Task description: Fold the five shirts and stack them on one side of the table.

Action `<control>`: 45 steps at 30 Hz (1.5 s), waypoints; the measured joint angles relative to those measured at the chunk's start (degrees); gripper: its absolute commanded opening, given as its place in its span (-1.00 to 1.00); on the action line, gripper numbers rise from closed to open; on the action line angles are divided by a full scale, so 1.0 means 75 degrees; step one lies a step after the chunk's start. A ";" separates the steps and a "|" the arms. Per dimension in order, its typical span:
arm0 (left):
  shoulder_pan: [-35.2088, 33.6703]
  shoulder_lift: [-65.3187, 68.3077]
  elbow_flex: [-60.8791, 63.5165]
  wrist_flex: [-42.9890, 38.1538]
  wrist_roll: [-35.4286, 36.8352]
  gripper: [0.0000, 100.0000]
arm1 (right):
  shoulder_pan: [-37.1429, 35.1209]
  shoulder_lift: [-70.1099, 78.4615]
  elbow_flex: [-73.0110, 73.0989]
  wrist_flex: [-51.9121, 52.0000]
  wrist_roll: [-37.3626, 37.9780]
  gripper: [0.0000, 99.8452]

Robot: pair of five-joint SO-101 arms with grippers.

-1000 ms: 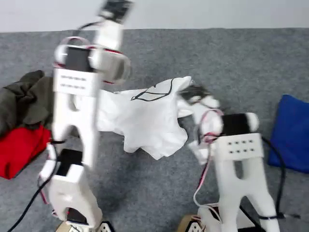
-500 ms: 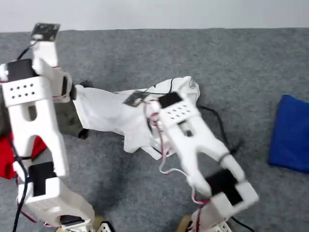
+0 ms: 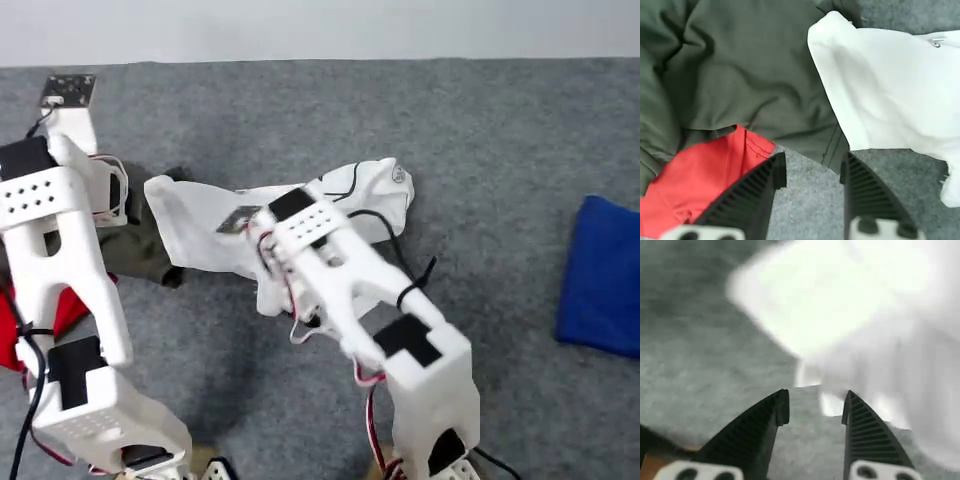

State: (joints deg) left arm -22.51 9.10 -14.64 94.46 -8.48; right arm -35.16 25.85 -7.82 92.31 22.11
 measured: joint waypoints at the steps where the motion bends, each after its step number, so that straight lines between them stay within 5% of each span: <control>1: 0.0000 0.0000 0.0012 0.0000 0.0000 -0.64 | 0.0258 0.0117 -0.0129 -0.0117 0.0105 -0.63; 11: 0.0000 0.0000 0.0012 0.0000 -0.0012 -0.64 | 0.2251 0.1653 -0.2766 -0.0047 0.0785 -0.63; 20: 0.0141 0.0000 0.0012 -0.0129 -0.0047 -0.64 | 0.1547 0.1489 -0.3810 0.1090 0.0750 -0.63; 31: 0.0141 0.0000 0.0012 -0.0152 -0.0047 -0.64 | 0.0973 -0.0551 -0.0586 0.1090 0.0715 -0.63; 45: 0.0141 0.0000 0.0082 -0.0176 -0.0047 -0.64 | 0.1231 0.0703 0.0117 -0.0375 0.0715 -0.63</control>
State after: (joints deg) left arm -21.45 9.10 -14.02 93.14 -8.84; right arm -25.93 31.12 -6.95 89.49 27.47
